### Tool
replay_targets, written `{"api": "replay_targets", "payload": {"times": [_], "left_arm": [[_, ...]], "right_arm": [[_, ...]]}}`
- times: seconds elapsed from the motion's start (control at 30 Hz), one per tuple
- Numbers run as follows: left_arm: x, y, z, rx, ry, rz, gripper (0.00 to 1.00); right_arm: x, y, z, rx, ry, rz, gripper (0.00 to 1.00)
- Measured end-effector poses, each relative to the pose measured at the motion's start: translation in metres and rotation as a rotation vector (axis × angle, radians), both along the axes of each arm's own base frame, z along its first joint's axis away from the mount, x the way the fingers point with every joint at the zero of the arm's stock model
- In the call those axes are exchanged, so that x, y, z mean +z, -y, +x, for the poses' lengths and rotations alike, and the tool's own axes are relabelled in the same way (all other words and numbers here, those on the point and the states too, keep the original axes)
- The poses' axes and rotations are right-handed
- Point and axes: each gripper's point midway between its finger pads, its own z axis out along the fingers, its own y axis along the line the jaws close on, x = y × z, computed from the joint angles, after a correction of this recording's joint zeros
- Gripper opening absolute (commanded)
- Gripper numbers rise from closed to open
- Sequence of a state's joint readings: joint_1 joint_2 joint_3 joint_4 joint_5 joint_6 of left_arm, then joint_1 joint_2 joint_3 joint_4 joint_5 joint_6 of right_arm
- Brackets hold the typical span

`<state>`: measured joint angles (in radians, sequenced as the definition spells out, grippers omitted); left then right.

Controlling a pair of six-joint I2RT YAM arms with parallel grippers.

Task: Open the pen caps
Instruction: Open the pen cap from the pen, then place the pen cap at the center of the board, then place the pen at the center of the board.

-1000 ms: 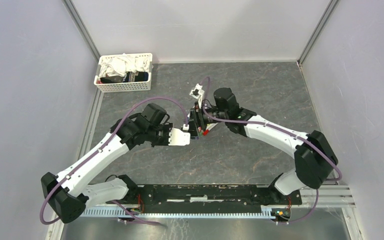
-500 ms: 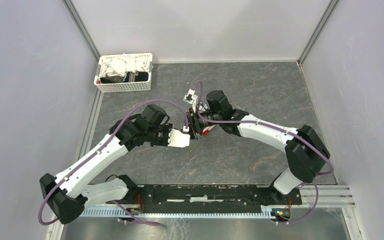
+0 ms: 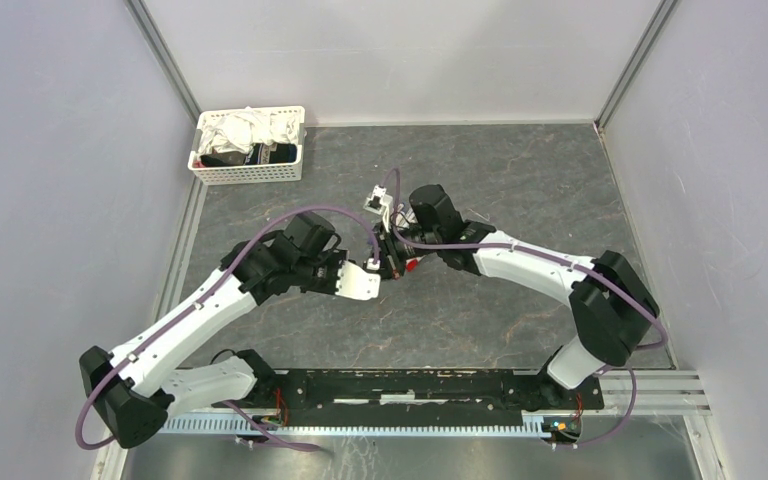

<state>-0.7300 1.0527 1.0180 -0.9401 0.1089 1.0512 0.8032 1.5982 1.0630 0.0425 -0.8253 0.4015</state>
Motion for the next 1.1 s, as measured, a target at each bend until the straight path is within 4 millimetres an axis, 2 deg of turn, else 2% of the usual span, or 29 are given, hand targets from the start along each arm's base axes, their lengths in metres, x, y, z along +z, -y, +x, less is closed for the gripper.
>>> {"api": "replay_targets", "payload": {"times": [0.27,0.4,0.5,0.57,0.67,0.77,0.87,0.97,1.1], "left_arm": [[-0.006,0.019,0.009,-0.079,0.058,-0.042,0.02],[-0.02,-0.041,0.045,0.105,0.106,0.104,0.02],[-0.028,-0.079,0.065,0.218,0.119,0.183,0.02],[-0.031,-0.09,0.071,0.247,0.116,0.206,0.02],[-0.033,-0.091,0.072,0.252,0.108,0.199,0.02],[-0.032,-0.083,0.07,0.239,0.089,0.157,0.02],[-0.032,-0.075,0.069,0.269,0.051,0.105,0.02],[-0.043,-0.069,0.07,0.335,-0.022,0.071,0.02],[-0.076,-0.063,0.074,0.454,-0.149,0.065,0.02]], "right_arm": [[-0.011,0.029,0.003,-0.073,0.079,0.003,0.0],[-0.041,0.07,-0.02,-0.091,-0.013,-0.088,0.0],[-0.064,0.089,-0.033,-0.1,-0.086,-0.165,0.0],[-0.071,0.096,-0.036,-0.107,-0.11,-0.194,0.0],[-0.072,0.1,-0.034,-0.125,-0.11,-0.207,0.0],[-0.074,0.104,-0.026,-0.16,-0.101,-0.225,0.0],[-0.081,0.118,-0.002,-0.28,-0.057,-0.3,0.0],[-0.09,0.143,0.028,-0.458,0.02,-0.407,0.0],[-0.092,0.187,0.061,-0.703,0.135,-0.537,0.0]]}}
